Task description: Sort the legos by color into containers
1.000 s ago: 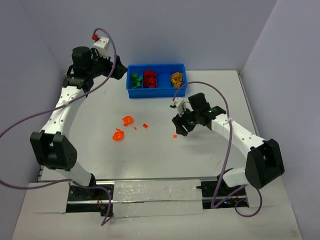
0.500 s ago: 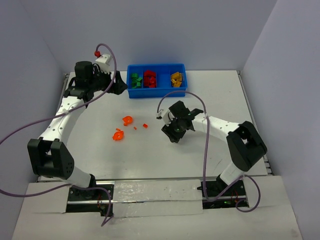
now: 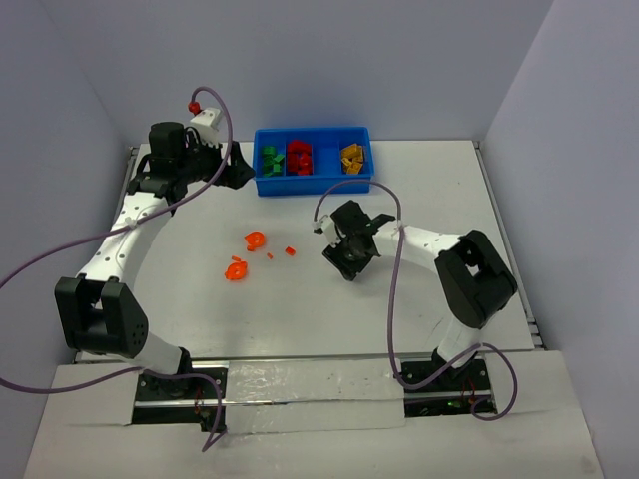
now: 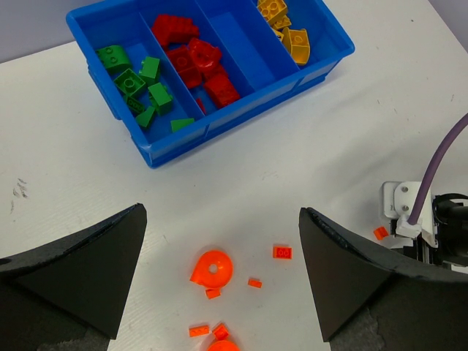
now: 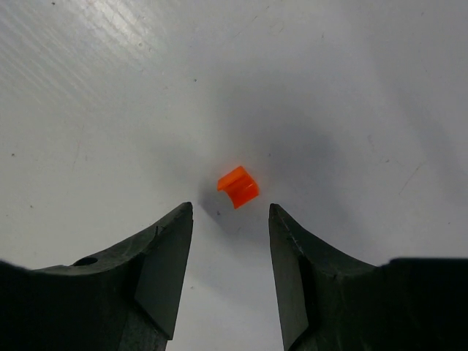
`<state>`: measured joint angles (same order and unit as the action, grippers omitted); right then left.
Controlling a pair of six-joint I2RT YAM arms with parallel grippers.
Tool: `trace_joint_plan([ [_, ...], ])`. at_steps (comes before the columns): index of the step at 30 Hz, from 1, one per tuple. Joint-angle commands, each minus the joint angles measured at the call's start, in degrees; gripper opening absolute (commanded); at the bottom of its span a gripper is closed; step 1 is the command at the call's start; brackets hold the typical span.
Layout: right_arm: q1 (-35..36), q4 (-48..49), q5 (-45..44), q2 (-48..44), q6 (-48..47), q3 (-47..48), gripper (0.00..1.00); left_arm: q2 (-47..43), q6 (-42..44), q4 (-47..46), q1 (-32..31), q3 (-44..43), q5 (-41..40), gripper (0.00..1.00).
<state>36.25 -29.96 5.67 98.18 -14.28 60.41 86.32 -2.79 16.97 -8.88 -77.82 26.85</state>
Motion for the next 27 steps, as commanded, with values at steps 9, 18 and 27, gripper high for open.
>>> trace_joint_plan([
  [9, 0.49, 0.43, -0.92, 4.65, 2.68, 4.63, 0.49, -0.72, -0.47, -1.77, 0.36, -0.49, 0.48, 0.95],
  [18, 0.58, -0.1, -0.48, 5.16, 2.89, 4.5, 0.37, -0.67, -0.28, -1.59, 0.36, -0.66, 0.48, 0.95],
  [27, 0.31, -1.42, -0.56, 0.15, 1.69, 7.57, 0.34, -0.72, -0.03, -1.6, 0.45, -0.73, 0.22, 0.96],
])
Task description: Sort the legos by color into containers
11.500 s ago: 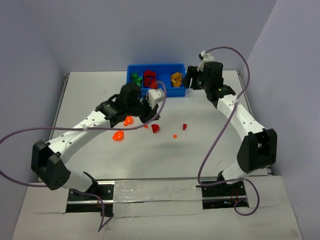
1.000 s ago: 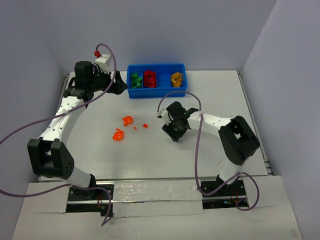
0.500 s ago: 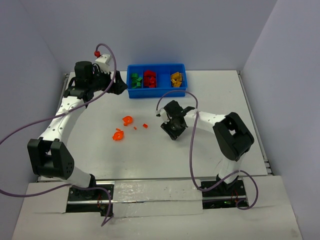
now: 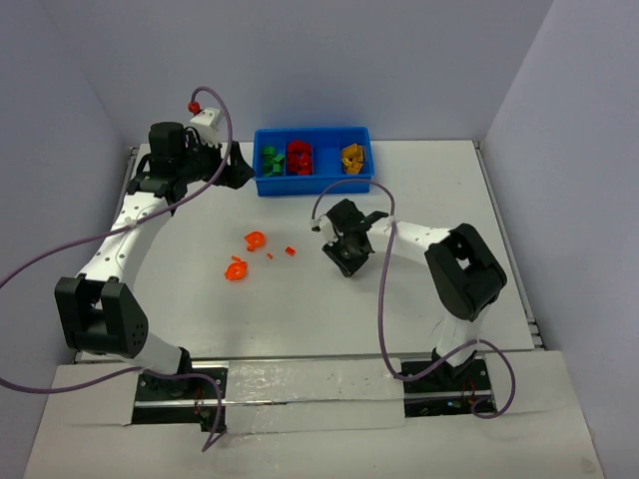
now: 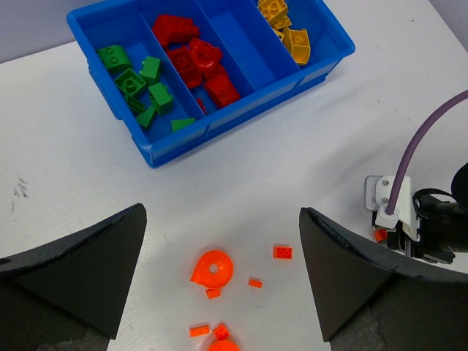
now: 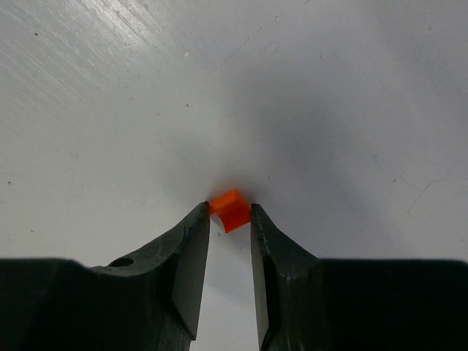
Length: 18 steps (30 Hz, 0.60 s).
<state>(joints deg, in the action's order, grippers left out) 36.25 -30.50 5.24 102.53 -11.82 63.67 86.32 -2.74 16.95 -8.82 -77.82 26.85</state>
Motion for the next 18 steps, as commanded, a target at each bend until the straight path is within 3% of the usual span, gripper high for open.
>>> trace_joint_plan([
  [1, 0.24, -0.95, -0.06, -4.56, -1.06, 5.94, 0.34, -0.79, -0.07, -1.65, 0.38, -0.52, 0.22, 0.96],
  [8, -3.25, 0.93, 0.62, -2.9, -1.77, 22.97, 0.33, -2.54, 0.61, -1.33, 1.27, 2.09, 0.58, 0.99],
  [18, -9.97, 6.68, 3.11, 14.62, 5.41, 49.69, 0.33, -4.22, 2.04, -0.09, 2.49, 5.4, 0.05, 0.99],
])
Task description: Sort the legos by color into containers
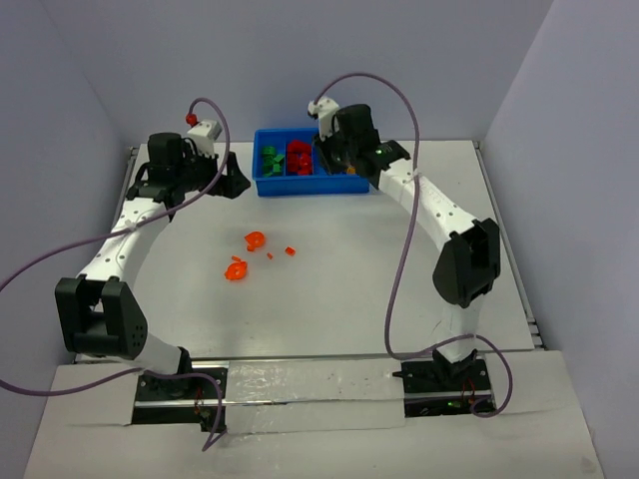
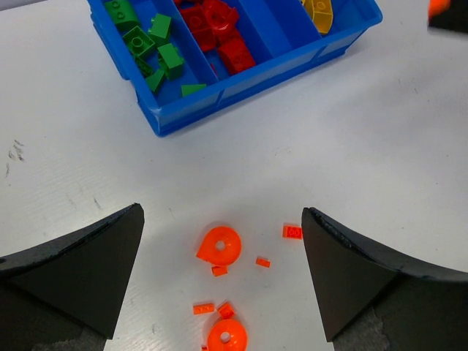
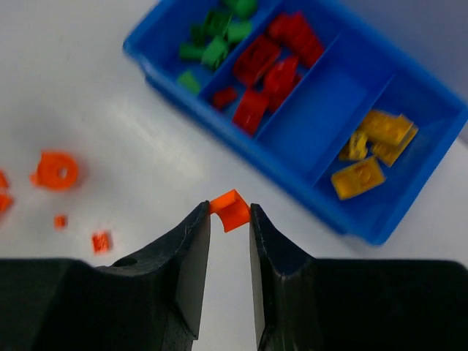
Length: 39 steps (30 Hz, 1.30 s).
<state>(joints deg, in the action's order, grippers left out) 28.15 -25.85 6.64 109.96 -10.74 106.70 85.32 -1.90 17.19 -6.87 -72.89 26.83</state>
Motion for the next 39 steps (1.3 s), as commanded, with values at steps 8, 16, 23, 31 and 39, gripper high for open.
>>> trace_joint_plan([
  [8, -5.9, 7.82, 3.4, 20.82, 9.64, 17.07, 0.33, -3.76, 4.9, 0.0, 1.11, 5.06, -1.53, 0.99],
  [16, -7.31, 16.89, 1.55, 25.58, 13.11, 16.79, 0.47, -2.68, 9.41, 1.73, 1.52, 8.29, -3.09, 0.99],
  [23, -7.31, 17.92, 1.95, 26.95, 13.46, 17.05, 0.64, 1.73, 14.67, 5.78, 1.69, 8.36, -0.86, 0.99],
  [31, -7.35, 17.18, 4.67, 20.12, 13.72, 12.57, 0.7, 7.96, 20.26, 6.95, 1.69, 7.38, 2.7, 0.88],
  [39, -7.4, 16.45, 8.38, 7.57, 13.72, 0.55, 0.74, 20.57, 20.23, 12.25, 1.69, -1.37, 8.45, 0.69],
])
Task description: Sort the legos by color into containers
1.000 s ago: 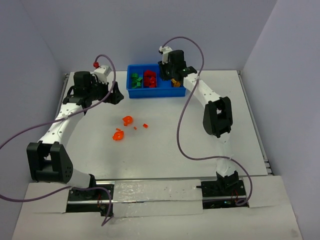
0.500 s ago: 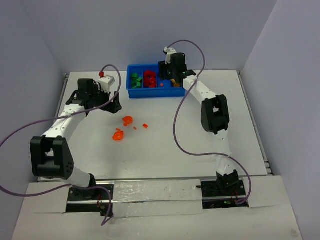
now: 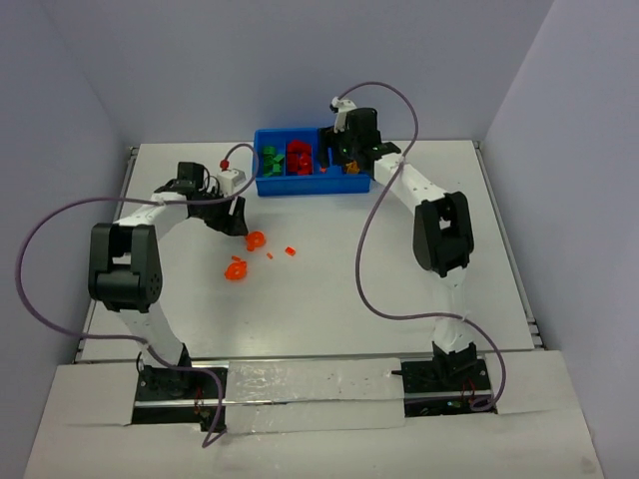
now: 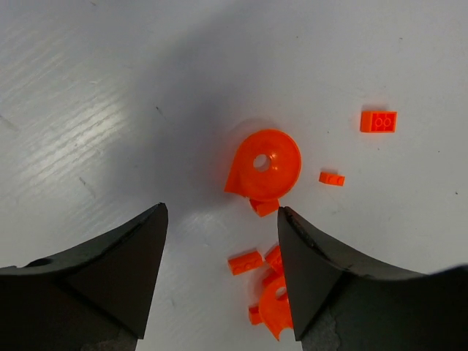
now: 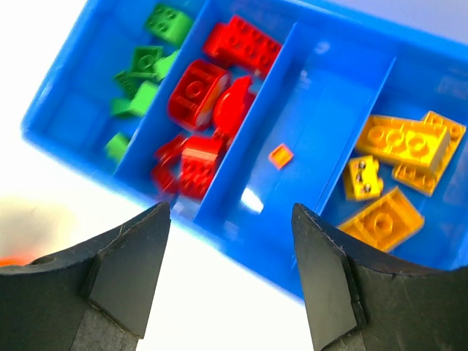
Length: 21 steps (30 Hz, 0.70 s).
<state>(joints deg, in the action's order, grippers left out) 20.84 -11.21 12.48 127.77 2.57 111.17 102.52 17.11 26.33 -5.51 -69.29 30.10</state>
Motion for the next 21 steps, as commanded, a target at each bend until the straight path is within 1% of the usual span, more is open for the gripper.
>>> trace_joint_plan([
  [1, -0.1, 1.81, 3.18, -12.55, 0.56, -6.01, 0.74, 4.7, 1.14, 3.77, 0.32, -5.87, 6.01, 0.66],
  [8, -0.46, 0.92, 5.45, -21.34, 1.13, -13.97, 0.75, 11.49, 1.0, 7.17, 0.32, -10.6, 10.16, 0.52],
  [12, -1.04, -0.01, 6.06, -23.88, 1.01, -15.33, 0.75, 14.58, 1.78, 10.42, 0.39, -12.33, 11.95, 0.43],
  [21, -2.47, -1.35, 6.5, -25.82, 0.68, -16.07, 0.75, 17.71, 1.35, 12.17, 0.5, -13.86, 13.23, 0.34],
])
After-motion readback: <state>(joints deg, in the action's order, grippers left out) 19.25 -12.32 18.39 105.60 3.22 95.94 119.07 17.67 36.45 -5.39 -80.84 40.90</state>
